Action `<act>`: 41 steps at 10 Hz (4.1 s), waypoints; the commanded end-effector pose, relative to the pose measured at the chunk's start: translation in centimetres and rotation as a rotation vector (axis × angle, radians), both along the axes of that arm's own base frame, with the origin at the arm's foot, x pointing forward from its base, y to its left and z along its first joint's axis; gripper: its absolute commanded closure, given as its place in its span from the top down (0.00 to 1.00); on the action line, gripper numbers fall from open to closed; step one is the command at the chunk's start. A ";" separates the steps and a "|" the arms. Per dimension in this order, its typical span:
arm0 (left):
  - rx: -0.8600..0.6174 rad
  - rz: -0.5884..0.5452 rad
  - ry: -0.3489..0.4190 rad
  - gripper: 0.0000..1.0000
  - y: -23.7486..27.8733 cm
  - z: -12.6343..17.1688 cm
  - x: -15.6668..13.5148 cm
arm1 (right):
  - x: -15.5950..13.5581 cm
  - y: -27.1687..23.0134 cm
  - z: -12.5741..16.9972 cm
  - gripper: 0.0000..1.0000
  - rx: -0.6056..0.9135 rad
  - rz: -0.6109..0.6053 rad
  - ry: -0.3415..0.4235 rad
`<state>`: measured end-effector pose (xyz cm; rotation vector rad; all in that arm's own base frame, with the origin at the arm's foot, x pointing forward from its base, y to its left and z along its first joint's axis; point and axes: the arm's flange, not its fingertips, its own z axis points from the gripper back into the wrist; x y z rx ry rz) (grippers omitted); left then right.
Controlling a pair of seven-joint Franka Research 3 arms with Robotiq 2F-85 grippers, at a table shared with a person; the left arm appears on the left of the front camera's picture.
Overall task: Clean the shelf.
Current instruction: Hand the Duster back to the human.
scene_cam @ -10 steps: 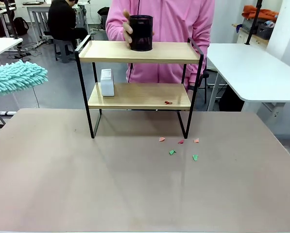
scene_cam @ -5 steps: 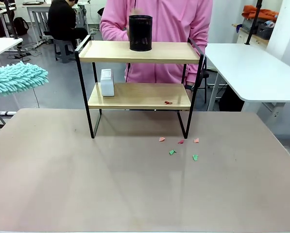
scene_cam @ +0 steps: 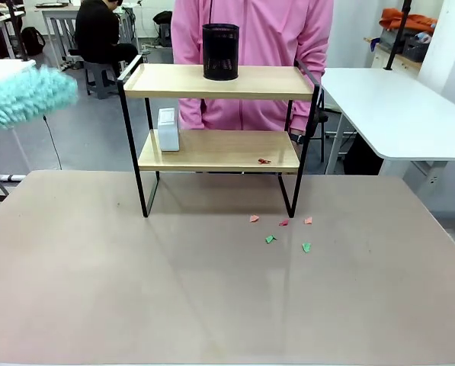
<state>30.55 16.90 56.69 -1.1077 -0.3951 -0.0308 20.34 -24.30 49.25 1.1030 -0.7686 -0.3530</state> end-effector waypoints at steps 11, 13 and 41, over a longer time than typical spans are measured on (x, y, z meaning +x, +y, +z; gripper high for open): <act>0.038 -1.192 -0.023 0.12 -17.1 -0.6 -1.5 | 4.2 20.2 10.3 1.00 -0.049 0.566 -0.233; 0.072 -1.318 -0.033 0.12 -22.7 -0.5 -0.2 | 8.1 27.6 8.9 1.00 -0.120 0.737 -0.169; 0.105 -1.370 0.030 0.68 -30.3 -1.5 1.9 | 2.2 46.0 1.6 0.00 -0.176 1.365 -0.079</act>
